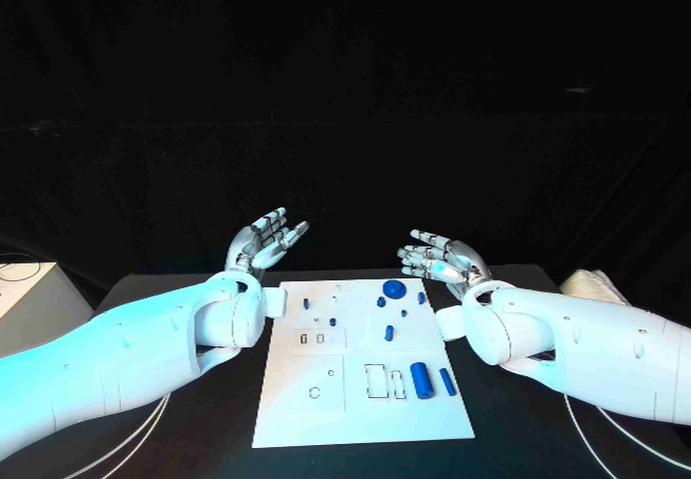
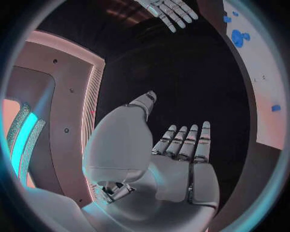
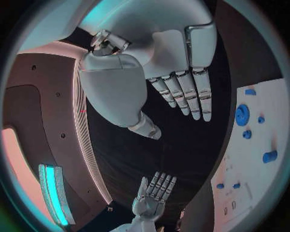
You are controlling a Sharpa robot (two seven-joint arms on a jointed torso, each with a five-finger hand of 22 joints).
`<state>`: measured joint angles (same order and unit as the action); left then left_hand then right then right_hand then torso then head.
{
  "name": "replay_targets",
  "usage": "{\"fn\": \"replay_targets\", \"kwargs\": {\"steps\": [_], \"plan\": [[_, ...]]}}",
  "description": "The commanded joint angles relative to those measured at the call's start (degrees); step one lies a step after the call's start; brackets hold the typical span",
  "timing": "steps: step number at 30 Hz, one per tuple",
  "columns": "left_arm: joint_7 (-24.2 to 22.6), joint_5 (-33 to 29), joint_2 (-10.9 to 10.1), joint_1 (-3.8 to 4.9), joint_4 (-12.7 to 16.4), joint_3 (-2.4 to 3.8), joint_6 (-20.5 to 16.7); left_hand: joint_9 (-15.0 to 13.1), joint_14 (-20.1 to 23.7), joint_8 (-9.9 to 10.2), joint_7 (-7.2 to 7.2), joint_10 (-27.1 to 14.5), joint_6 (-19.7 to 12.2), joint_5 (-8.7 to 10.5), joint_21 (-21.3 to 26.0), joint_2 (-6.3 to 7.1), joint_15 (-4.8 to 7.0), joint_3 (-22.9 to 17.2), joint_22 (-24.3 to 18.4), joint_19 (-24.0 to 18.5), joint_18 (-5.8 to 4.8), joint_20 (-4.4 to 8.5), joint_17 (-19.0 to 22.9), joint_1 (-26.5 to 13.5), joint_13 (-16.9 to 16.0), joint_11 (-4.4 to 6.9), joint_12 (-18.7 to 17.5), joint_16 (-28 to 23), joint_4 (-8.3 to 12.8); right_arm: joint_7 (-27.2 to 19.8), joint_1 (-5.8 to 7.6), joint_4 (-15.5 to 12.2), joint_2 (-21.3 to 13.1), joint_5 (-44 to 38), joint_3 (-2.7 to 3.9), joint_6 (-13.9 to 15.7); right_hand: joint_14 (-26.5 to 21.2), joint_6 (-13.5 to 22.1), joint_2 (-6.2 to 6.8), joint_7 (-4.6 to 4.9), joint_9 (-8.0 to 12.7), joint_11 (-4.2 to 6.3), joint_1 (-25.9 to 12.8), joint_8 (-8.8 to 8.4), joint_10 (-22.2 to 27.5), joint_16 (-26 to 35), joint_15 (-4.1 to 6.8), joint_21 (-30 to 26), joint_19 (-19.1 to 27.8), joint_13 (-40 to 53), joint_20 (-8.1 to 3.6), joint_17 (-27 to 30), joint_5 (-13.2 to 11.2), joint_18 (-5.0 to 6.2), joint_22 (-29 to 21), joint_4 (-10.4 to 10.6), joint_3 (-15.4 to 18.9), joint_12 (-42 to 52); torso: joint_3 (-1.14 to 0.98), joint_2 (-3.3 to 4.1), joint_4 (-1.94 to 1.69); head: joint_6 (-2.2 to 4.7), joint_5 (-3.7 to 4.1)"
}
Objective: Assemble the parts on the task board
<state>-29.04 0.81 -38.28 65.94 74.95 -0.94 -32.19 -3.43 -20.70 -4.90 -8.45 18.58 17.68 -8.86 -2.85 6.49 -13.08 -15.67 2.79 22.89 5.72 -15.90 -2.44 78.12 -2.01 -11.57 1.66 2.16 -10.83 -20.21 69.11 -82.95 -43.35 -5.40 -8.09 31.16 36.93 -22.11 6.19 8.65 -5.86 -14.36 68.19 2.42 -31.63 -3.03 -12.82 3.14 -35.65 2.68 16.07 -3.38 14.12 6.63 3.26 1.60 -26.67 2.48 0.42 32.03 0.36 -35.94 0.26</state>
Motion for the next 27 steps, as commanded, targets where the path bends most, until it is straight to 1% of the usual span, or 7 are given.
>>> {"fn": "replay_targets", "kwargs": {"steps": [1, 3, 4, 10, 13, 16, 27], "plan": [[-1.3, 1.4, 0.5, 0.38, -0.8, -0.01, 6.4, -0.2, -2.3, -0.5, -5.71, 1.4, 1.3, -0.43, -0.9, 0.02, -0.26, -0.5, 0.4, 2.9, 1.5, -0.62, -0.4, 2.9, -0.2, -0.4, 0.5, 0.5, -0.9, 4.3, 0.69, 0.6, 0.2, -4.3, -0.47, -7.9, 5.1, -4.2, -0.24, 8.09, -0.7, -0.08, 3.8, 1.08, -4.4, -0.8, 0.15, 1.7, -7.0, 0.3, 0.37, -0.6, 0.0, 1.45, 0.9, -1.1, -1.5, 0.6, 0.01, 0.01, 0.0, -0.01, 0.0], [-1.3, 1.4, 0.5, 0.4, -0.8, -0.02, 6.4, -0.5, -6.8, -0.9, -6.29, 3.6, 2.8, -0.42, -2.2, -0.43, -0.31, -0.7, 1.0, 6.9, 1.77, -0.75, -1.0, 3.4, -0.3, -1.02, 0.7, 1.5, -1.3, 4.5, 0.9, 0.8, 0.2, -4.5, -0.66, -8.3, 9.5, -5.9, -0.37, 7.91, -1.0, 0.19, 4.8, 1.43, -6.6, -1.6, 0.64, 2.5, -9.5, 0.5, 0.32, -1.1, -0.7, 1.96, 1.2, -1.7, -1.8, 0.7, 0.01, 0.01, 0.0, -0.01, 0.0], [-1.8, 0.7, -2.1, 0.35, 0.2, -0.07, 9.3, -0.5, -7.0, -0.9, -6.3, 3.8, 3.0, -0.42, -2.3, -0.45, -0.34, -0.7, 1.0, 7.1, 1.75, -0.77, -1.1, 3.5, -0.4, -1.04, 0.7, 1.5, -1.3, 1.8, 1.25, 1.6, -0.3, -13.4, -0.66, -8.6, 11.0, -7.4, -0.31, 7.77, -1.3, 0.35, 5.2, 1.78, -7.8, -1.9, 0.8, 2.7, -9.9, 0.5, 0.3, -1.3, -1.0, 2.12, 1.2, -2.0, -1.8, 0.8, 0.38, 0.65, -0.3, -1.42, 0.21], [-2.1, 0.7, -4.1, 0.43, 2.5, -0.07, 10.0, -1.9, -18.9, -3.1, -6.94, 15.1, 9.8, -0.34, -6.1, -0.85, 0.76, -1.7, 2.4, 18.8, 2.89, -0.69, -2.7, 3.7, -1.1, -2.11, 2.1, 3.9, -1.5, 1.3, 2.2, 2.2, -1.0, -21.0, -0.64, -9.0, 18.6, -21.9, 0.08, 5.83, -3.9, 2.53, 7.5, 5.45, -20.9, -4.5, 3.17, 4.4, -14.2, 1.2, -0.19, -2.3, -2.5, 3.94, 1.4, -3.3, -2.5, 2.2, 0.59, 2.01, -1.01, -1.71, 0.68], [-2.1, 0.7, -5.5, 0.5, 4.6, -0.06, 10.7, -3.2, -27.1, -5.2, -6.79, 29.6, 16.4, -0.29, -8.3, -0.73, 1.94, -2.8, 2.9, 22.8, 4.24, -0.56, -4.1, 3.6, -1.9, -1.55, 4.3, 6.1, -1.4, 1.4, 2.96, 2.9, -1.3, -27.3, -0.62, -9.2, 23.8, -27.4, 0.71, 4.74, -4.6, 3.9, 8.2, 6.91, -25.6, -6.3, 5.01, 7.0, -19.0, 1.0, -2.13, -3.0, -3.0, 3.91, 2.2, -3.7, -3.4, 2.3, 0.47, 2.82, -1.32, -2.04, 1.06], [-1.9, 0.9, -6.9, 0.55, 6.7, -0.06, 11.1, -5.0, -33.9, -8.7, -5.9, 36.1, 26.5, -0.3, -12.4, -0.35, 4.2, -4.5, 4.4, 29.0, 4.8, 1.13, -6.4, 3.7, -2.0, 0.17, 5.7, 9.4, -1.3, 1.9, 3.58, 3.4, -1.5, -31.8, -0.59, -9.0, 26.8, -29.6, 1.19, 4.16, -4.7, 4.7, 8.4, 7.52, -28.5, -7.3, 6.12, 8.5, -21.4, 0.9, -3.35, -3.6, -3.4, 3.86, 2.8, -3.8, -3.8, 2.1, 0.46, 3.42, -1.39, -2.08, 1.31], [1.4, 2.7, -12.4, 0.93, 15.2, 0.07, 11.8, -5.3, -40.1, -9.6, -4.35, 43.1, 30.5, 0.0, -21.5, 3.33, 6.81, -9.2, 9.3, 33.8, 4.42, 4.66, -12.5, 5.3, -1.8, 2.18, 3.6, 12.9, 2.1, 7.9, 6.26, 3.7, -2.4, -53.5, -0.38, -6.9, 44.3, -35.9, 2.34, 1.67, -4.5, 8.17, 9.8, 7.98, -36.8, -17.1, 11.93, 26.7, -30.9, 0.9, -10.07, -12.0, -3.2, 3.38, 13.7, -5.6, -1.0, 1.1, 0.97, 6.46, -2.59, -2.01, 2.85]]}}
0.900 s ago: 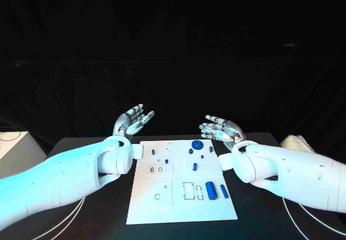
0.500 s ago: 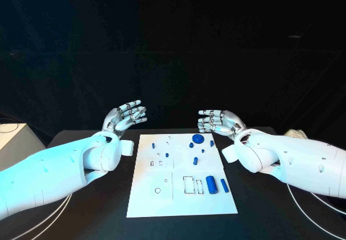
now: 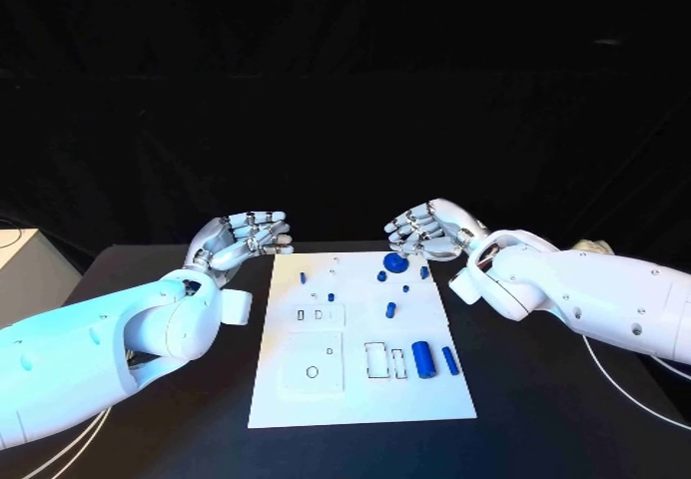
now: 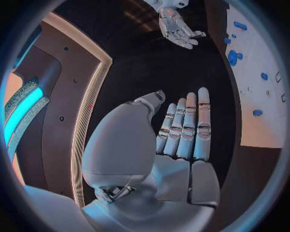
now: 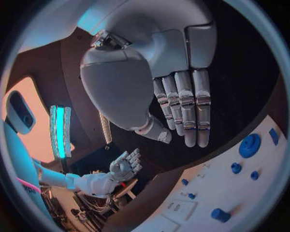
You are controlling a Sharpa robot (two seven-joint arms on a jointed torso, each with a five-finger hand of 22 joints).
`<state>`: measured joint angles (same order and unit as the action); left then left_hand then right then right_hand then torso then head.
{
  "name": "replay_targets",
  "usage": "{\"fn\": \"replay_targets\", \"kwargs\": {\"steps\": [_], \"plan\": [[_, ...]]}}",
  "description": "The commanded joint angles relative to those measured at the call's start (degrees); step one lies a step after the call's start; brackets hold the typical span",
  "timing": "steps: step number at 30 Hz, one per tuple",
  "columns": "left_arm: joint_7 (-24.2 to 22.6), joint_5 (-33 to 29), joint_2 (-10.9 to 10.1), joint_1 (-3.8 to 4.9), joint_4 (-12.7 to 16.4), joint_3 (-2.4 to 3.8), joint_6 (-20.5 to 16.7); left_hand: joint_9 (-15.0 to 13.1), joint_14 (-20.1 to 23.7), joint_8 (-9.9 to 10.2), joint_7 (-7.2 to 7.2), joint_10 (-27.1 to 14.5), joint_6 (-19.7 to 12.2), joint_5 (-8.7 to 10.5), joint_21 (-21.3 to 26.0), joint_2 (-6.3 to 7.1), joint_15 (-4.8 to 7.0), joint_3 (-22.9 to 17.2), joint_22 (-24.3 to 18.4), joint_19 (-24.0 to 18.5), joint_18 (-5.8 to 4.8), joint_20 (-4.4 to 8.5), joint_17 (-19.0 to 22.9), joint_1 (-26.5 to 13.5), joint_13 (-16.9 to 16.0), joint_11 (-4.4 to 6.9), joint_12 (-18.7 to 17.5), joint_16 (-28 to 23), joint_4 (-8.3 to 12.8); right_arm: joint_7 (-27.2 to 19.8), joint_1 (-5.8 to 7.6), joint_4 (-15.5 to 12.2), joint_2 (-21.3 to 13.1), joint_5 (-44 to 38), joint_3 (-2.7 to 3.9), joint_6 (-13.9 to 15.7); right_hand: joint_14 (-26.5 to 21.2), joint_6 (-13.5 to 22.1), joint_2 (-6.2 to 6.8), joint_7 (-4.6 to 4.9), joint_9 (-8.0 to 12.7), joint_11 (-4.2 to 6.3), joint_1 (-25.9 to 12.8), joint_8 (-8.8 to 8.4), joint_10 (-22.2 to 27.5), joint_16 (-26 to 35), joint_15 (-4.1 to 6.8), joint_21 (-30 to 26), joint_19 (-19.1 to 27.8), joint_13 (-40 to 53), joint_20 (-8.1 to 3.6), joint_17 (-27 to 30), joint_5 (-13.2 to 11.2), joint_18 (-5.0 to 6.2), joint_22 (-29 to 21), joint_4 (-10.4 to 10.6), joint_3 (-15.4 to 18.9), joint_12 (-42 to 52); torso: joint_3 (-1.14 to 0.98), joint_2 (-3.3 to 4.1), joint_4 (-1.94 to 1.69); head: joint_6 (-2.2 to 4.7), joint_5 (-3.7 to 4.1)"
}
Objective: Assemble the parts on the task board
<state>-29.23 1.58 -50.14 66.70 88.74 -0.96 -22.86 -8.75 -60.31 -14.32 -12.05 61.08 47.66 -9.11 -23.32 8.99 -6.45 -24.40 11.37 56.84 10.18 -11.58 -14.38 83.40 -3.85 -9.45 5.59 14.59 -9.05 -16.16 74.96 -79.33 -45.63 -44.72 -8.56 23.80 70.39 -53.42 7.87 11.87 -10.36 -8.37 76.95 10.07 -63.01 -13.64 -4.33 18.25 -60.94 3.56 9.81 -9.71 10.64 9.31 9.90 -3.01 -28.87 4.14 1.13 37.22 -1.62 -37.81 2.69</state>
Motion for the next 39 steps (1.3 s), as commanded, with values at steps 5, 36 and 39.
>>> {"fn": "replay_targets", "kwargs": {"steps": [5, 36, 39], "plan": [[3.1, 5.4, -1.9, 0.31, 3.7, 0.27, 4.2, 0.1, -1.1, 0.1, -0.64, 1.5, 0.9, 0.24, -6.1, 1.32, 0.49, -1.5, 4.0, -1.5, -0.3, 1.0, -2.8, -0.4, 0.1, 0.23, -1.7, 1.3, 2.0, 8.1, 1.47, 0.5, -0.3, -25.3, 0.17, 0.3, 14.1, -5.3, 2.17, -1.92, 0.5, 2.69, -0.4, -0.79, -6.2, -14.5, 4.14, 18.8, -6.1, 0.1, -4.68, -13.1, 0.5, 0.98, 12.2, 0.2, -0.4, -0.7, 0.47, 2.28, -1.33, -0.06, 0.82], [5.0, 4.2, -6.2, 1.36, 12.6, 1.4, 5.5, -0.6, -0.4, 1.3, -0.73, 0.8, 1.0, 0.24, -31.0, 2.47, 2.04, -4.6, 19.4, -5.2, 0.36, 1.8, -20.7, -4.6, -0.1, 0.64, -1.4, 24.6, 4.7, 21.3, 2.28, 6.1, 4.6, -47.5, 0.23, -8.5, 15.7, -3.4, 7.18, -2.76, -0.6, 2.76, -1.6, -2.89, -1.1, -59.8, 3.71, 49.0, -16.5, 0.6, -3.61, -54.3, -1.5, -3.23, 47.8, 4.9, 0.1, -0.4, 0.95, 5.87, -3.27, 0.65, 2.23], [5.0, 4.2, -6.2, 1.39, 12.5, 1.48, 5.6, -0.6, -0.3, 1.3, -0.75, 0.8, 1.0, 0.24, -31.2, 2.48, 2.03, -4.6, 19.5, -5.2, 0.36, 1.8, -20.9, -4.6, -0.1, 0.63, -1.4, 24.9, 4.7, 21.4, 2.19, 6.3, 4.8, -47.6, 0.21, -9.1, 15.7, -3.5, 7.04, -2.81, -0.6, 2.79, -1.6, -2.82, -1.0, -60.1, 3.77, 49.3, -16.7, 0.7, -3.59, -54.6, -1.5, -3.29, 48.2, 5.0, 0.3, -0.5, 1.01, 6.04, -3.31, 0.45, 2.31]]}}
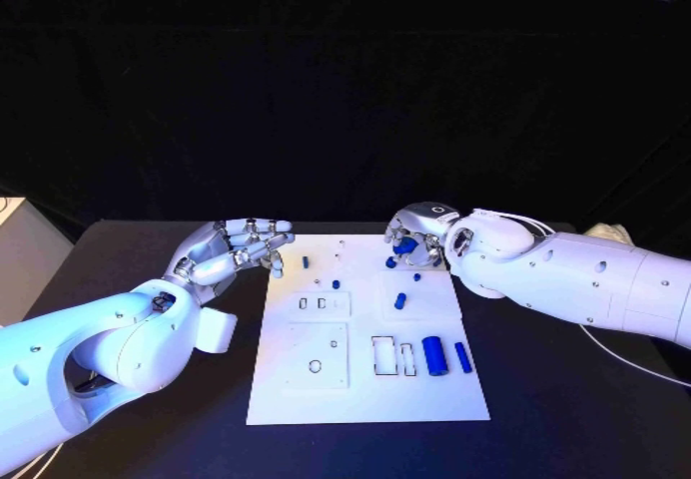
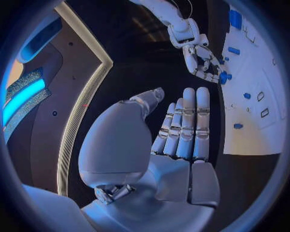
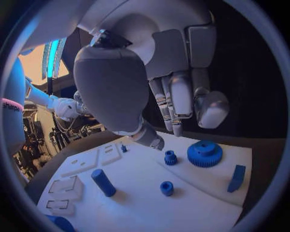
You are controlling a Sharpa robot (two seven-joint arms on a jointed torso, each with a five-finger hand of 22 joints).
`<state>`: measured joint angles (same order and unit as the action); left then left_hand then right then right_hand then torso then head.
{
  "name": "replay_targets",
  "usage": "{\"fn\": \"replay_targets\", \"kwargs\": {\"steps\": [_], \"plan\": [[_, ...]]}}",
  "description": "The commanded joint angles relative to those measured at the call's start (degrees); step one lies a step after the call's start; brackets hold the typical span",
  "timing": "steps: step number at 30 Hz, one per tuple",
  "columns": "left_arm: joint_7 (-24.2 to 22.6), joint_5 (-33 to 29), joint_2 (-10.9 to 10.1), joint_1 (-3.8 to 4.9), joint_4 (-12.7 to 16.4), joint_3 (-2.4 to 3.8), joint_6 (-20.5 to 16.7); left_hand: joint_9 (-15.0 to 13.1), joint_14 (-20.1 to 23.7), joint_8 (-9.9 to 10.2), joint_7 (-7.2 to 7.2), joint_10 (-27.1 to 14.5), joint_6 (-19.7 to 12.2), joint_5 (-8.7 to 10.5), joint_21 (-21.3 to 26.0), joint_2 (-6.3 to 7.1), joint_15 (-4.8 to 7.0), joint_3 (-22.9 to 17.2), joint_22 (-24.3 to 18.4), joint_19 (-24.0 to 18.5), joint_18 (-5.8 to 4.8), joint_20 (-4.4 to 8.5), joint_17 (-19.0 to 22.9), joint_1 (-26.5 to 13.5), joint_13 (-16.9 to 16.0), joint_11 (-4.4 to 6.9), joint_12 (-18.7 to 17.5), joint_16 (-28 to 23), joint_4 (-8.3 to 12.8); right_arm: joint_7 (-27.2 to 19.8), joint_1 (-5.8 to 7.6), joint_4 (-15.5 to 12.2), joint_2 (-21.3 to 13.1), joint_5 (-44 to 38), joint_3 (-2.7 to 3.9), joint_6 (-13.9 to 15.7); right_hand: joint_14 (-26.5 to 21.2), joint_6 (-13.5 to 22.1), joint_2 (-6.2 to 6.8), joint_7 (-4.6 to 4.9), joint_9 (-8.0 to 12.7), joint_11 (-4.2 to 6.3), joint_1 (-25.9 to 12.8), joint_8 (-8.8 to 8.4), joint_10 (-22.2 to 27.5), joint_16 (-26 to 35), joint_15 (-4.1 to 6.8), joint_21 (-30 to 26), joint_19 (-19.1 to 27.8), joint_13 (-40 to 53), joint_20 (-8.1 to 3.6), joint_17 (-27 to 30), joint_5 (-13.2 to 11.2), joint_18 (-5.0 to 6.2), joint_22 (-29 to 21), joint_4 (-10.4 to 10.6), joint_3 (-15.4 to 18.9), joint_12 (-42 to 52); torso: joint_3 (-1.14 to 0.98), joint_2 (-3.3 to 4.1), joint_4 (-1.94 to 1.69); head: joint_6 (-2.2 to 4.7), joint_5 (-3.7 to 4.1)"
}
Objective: Assemble the parts on the task board
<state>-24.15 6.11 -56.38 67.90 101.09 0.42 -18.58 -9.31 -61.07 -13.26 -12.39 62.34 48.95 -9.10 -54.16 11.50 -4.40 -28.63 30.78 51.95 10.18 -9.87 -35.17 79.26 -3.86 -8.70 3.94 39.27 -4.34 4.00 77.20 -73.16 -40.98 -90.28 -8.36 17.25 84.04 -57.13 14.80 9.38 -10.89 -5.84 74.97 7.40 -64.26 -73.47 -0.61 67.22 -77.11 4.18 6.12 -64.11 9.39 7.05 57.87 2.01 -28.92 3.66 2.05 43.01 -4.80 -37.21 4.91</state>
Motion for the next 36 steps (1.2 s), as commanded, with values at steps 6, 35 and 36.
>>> {"fn": "replay_targets", "kwargs": {"steps": [6, 35, 36], "plan": [[0.0, -0.6, 0.1, 0.25, -0.1, 0.26, 1.3, -0.1, 0.5, 0.3, -0.5, -0.5, -0.4, 0.25, -0.6, -0.01, -0.07, -0.4, 0.2, -0.3, 0.36, 0.07, -0.2, -0.6, -0.1, -0.18, 0.3, 0.5, -0.1, 1.4, -0.31, 0.5, 0.4, -2.1, -0.04, -3.5, 2.0, -0.5, -0.38, -0.52, -0.3, 0.4, 0.7, 0.28, -0.3, -0.9, 0.17, 1.1, -1.0, 0.4, 0.06, -0.5, -0.2, -1.18, 1.3, 0.3, 0.7, 0.2, 0.03, 0.57, -0.08, -0.17, 0.19], [0.6, -0.7, 0.0, 0.37, -0.6, 0.37, 1.5, -0.1, 1.0, 0.4, -0.66, -0.8, -0.7, 0.21, -1.0, -0.26, -0.18, -0.6, 0.4, -0.5, 0.36, 0.0, -0.4, -0.8, -0.1, -0.31, 0.2, 1.1, -0.2, 0.3, -1.13, 1.6, 1.3, -0.5, -0.13, -1.2, 1.7, -3.0, -2.65, -0.56, -1.6, 0.79, 0.4, 1.87, -4.0, -2.7, 0.4, 5.1, -3.0, 1.4, -0.1, -1.3, 0.9, -2.12, 7.0, 2.8, -1.9, 0.5, 0.2, 1.41, -0.24, -0.32, 0.31], [0.6, -0.7, 0.0, 0.37, -0.6, 0.37, 1.5, -0.1, 1.0, 0.4, -0.66, -0.8, -0.7, 0.21, -1.0, -0.26, -0.18, -0.6, 0.4, -0.5, 0.36, 0.0, -0.4, -0.8, -0.1, -0.31, 0.2, 1.1, -0.2, 0.3, -1.13, 1.6, 1.3, -0.4, -0.13, -1.0, 1.7, -3.1, -2.67, -0.57, -1.7, 0.82, 0.4, 1.92, -4.2, -2.7, 0.43, 5.3, -3.1, 1.4, -0.12, -1.3, 1.0, -2.16, 7.2, 2.8, -1.9, 0.5, 0.2, 1.44, -0.23, -0.34, 0.31]]}}
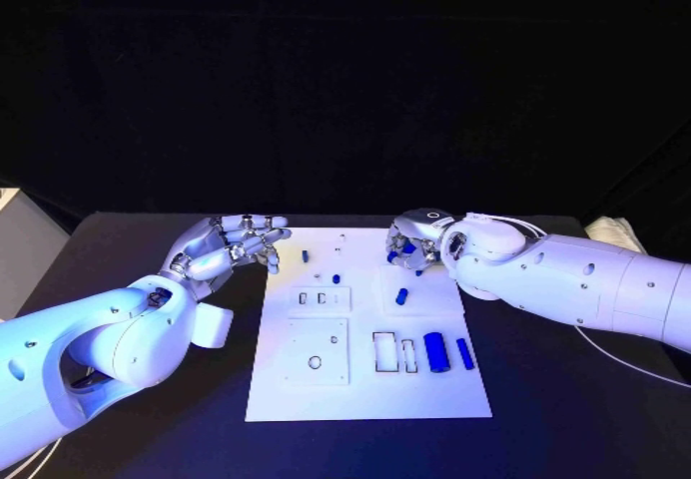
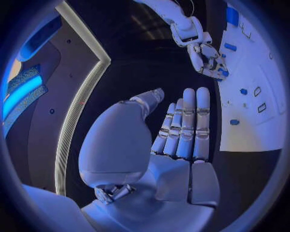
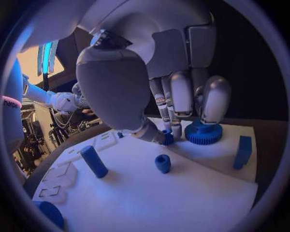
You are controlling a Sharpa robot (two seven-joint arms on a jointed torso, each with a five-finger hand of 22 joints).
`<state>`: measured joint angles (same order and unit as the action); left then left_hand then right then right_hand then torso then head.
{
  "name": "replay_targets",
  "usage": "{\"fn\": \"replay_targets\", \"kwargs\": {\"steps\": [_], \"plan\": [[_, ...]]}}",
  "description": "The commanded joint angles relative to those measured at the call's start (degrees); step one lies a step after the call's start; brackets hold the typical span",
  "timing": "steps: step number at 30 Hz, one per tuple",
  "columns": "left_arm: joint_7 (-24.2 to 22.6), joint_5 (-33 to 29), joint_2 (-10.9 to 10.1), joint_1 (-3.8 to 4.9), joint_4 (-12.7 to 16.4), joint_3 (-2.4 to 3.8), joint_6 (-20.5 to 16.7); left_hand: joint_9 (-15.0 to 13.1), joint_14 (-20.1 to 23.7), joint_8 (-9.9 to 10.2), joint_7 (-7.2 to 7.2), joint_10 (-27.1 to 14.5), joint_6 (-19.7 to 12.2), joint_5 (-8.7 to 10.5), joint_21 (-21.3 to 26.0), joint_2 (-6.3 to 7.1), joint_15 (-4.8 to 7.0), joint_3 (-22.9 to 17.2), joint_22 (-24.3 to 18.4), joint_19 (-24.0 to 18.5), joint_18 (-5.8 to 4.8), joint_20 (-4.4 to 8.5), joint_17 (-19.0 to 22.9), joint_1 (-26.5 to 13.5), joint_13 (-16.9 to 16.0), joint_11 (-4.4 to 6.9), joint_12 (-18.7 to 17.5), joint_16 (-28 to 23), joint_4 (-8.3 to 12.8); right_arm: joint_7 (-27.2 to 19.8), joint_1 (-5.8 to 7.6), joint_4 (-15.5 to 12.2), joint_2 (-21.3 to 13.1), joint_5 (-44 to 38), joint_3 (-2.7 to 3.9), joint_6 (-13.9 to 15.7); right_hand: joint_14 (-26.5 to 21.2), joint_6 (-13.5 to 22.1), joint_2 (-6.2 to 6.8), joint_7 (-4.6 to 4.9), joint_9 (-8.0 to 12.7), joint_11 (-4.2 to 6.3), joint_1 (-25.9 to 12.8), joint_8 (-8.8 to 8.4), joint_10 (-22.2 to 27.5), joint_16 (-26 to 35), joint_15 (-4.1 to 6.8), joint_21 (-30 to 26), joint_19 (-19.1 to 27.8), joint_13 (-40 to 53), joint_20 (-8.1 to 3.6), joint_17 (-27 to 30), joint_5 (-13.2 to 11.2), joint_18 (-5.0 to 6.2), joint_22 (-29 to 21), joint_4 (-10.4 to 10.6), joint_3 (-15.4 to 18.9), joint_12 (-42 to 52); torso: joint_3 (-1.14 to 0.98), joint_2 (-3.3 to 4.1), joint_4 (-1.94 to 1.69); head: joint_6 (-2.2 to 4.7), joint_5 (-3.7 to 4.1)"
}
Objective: Assemble the parts on the task board
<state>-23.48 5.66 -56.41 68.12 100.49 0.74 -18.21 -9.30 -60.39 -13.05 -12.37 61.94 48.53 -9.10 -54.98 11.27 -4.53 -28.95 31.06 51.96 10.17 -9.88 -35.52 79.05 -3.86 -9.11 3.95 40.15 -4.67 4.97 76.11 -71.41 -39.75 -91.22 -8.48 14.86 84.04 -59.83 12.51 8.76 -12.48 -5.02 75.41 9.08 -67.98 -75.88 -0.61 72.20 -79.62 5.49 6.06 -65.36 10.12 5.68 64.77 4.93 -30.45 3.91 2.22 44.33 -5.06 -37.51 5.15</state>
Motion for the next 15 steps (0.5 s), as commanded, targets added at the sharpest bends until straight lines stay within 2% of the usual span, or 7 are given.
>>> {"fn": "replay_targets", "kwargs": {"steps": [1, 9, 12, 13, 15], "plan": [[-0.1, -0.2, 0.1, 0.16, 0.0, 0.06, 1.1, -0.1, 0.3, 0.2, -0.67, -0.4, -0.2, 0.21, -0.2, -0.03, -0.05, -0.3, 0.1, -0.5, 0.36, 0.0, -0.1, -0.6, -0.1, 0.1, 0.2, 0.2, 0.1, -0.7, -0.05, -0.2, 0.1, 0.6, -0.01, 1.6, 1.7, -0.4, -0.37, 0.04, -0.1, 0.0, 0.0, 0.25, -0.4, -0.3, 0.43, 0.3, -0.5, 0.1, -0.06, 0.0, 0.2, -0.79, 0.4, -0.1, -0.4, 0.2, 0.04, 0.14, 0.03, 0.0, 0.06], [0.2, -0.2, 0.1, 0.2, -0.1, 0.06, 1.1, -0.1, 0.4, 0.2, -0.68, -0.4, -0.3, 0.2, -0.2, -0.08, -0.06, -0.4, 0.1, -0.6, 0.36, -0.01, -0.1, -0.6, -0.1, 0.08, 0.2, 0.3, 0.1, -0.4, -0.06, -0.7, 0.0, 1.1, -0.02, 3.1, 1.7, -0.5, -0.36, -0.04, -0.3, 0.13, 0.0, 0.4, -1.1, -0.4, 0.54, 1.0, -0.9, 0.2, -0.14, 0.0, 0.4, -0.97, 1.4, 0.0, -0.7, 0.3, 0.07, 0.25, -0.07, 0.06, 0.13], [0.2, -0.2, 0.1, 0.21, -0.2, 0.06, 1.2, -0.1, 0.4, 0.2, -0.68, -0.4, -0.3, 0.2, -0.2, -0.08, -0.06, -0.4, 0.1, -0.6, 0.36, -0.01, -0.1, -0.6, -0.1, 0.08, 0.2, 0.3, 0.1, -0.1, -0.06, -0.8, 0.0, 1.2, -0.01, 4.1, 1.7, -1.0, -0.83, -0.31, -0.8, 0.45, 0.7, 0.85, -2.1, -0.6, 0.79, 2.0, -1.4, 0.5, -0.35, 0.0, 0.5, -1.19, 2.7, -0.2, -1.5, 0.4, 0.09, 0.29, -0.12, 0.08, 0.12], [0.3, -0.2, 0.1, 0.21, -0.2, 0.06, 1.2, -0.1, 0.4, 0.2, -0.68, -0.4, -0.3, 0.2, -0.2, -0.08, -0.06, -0.4, 0.1, -0.6, 0.36, -0.01, -0.1, -0.6, -0.1, 0.08, 0.2, 0.3, 0.1, 0.1, -0.06, -0.8, 0.0, 1.2, -0.01, 4.6, 1.7, -1.8, -1.73, -0.63, -1.3, 0.78, 1.9, 1.51, -3.1, -0.8, 1.12, 2.5, -1.6, 0.9, -0.64, -0.1, -1.7, -1.28, 3.4, -0.9, -2.9, 0.5, 0.1, 0.3, -0.13, 0.07, 0.12], [0.3, -0.2, 0.1, 0.22, -0.2, 0.06, 1.2, -0.1, 0.4, 0.2, -0.68, -0.4, -0.3, 0.2, -0.2, -0.08, -0.06, -0.4, 0.1, -0.6, 0.36, -0.01, -0.1, -0.6, -0.1, 0.08, 0.2, 0.3, 0.1, 0.5, -0.07, -1.0, -0.1, 1.2, -0.01, 5.6, 1.8, -2.3, -2.22, -0.86, -1.9, 1.05, 2.7, 2.05, -3.8, -1.2, 1.3, 3.4, -2.0, 1.1, -0.8, -0.6, -1.6, -1.51, 4.7, -1.5, -3.7, 0.5, 0.1, 0.34, -0.12, 0.06, 0.12]]}}
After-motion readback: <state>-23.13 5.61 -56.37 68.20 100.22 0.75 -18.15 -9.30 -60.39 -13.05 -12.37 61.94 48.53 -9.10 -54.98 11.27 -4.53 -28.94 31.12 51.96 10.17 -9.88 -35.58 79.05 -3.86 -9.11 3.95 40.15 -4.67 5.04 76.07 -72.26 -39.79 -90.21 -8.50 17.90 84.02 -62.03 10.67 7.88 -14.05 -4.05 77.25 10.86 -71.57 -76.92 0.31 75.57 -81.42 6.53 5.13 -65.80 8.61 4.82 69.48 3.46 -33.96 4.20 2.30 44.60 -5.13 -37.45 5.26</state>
